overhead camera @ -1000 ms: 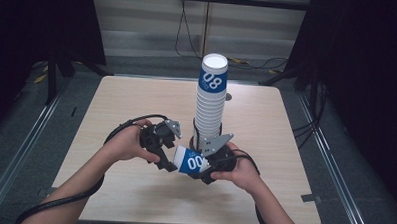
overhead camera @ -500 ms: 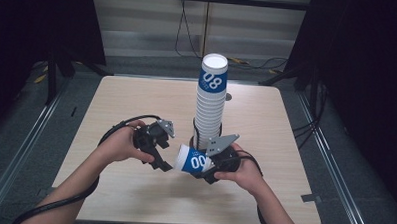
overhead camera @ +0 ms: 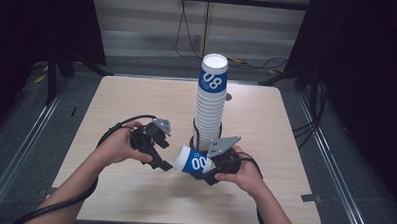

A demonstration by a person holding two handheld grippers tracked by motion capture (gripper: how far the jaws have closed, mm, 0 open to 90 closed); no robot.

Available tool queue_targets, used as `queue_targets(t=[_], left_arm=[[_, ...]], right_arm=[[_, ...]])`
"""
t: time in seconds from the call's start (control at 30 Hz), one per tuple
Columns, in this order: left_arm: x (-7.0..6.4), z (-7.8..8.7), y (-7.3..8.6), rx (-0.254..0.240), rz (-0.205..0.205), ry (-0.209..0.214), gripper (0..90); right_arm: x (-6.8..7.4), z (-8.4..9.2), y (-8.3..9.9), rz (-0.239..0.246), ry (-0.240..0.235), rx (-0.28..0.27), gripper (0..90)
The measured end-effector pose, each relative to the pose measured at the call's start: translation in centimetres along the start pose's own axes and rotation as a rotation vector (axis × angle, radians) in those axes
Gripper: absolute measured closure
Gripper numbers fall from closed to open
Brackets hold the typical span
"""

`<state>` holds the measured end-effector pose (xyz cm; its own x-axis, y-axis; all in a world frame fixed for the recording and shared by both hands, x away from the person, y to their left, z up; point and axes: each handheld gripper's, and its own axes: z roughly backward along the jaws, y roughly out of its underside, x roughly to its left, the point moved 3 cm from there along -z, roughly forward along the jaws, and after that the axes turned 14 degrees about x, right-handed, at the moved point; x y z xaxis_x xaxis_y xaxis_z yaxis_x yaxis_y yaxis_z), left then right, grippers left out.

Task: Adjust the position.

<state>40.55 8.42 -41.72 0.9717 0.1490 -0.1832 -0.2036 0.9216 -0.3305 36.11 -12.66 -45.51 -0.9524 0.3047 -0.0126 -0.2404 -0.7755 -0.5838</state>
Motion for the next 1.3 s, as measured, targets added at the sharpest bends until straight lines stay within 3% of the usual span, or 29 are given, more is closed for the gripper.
queue_targets(t=[0.87,0.93,1.0,1.3], left_arm=[[-0.4,-0.6,-1.2,-0.082,-0.01,-0.007,15.3],[-0.4,-0.5,-1.1,-0.087,-0.028,-0.016,15.3],[-0.5,-0.5,-1.2,-0.105,-0.014,-0.008,15.3],[-0.4,-0.5,-1.3,-0.102,-0.027,-0.009,15.2]], right_arm=[[0.1,-0.3,0.3,-0.021,-0.013,-0.037,27.6],[0.0,-0.3,0.3,-0.024,-0.013,-0.043,27.6],[0.0,-0.3,0.3,-0.023,-0.011,-0.049,27.6],[0.1,-0.4,0.2,-0.023,-0.017,-0.071,27.6]])
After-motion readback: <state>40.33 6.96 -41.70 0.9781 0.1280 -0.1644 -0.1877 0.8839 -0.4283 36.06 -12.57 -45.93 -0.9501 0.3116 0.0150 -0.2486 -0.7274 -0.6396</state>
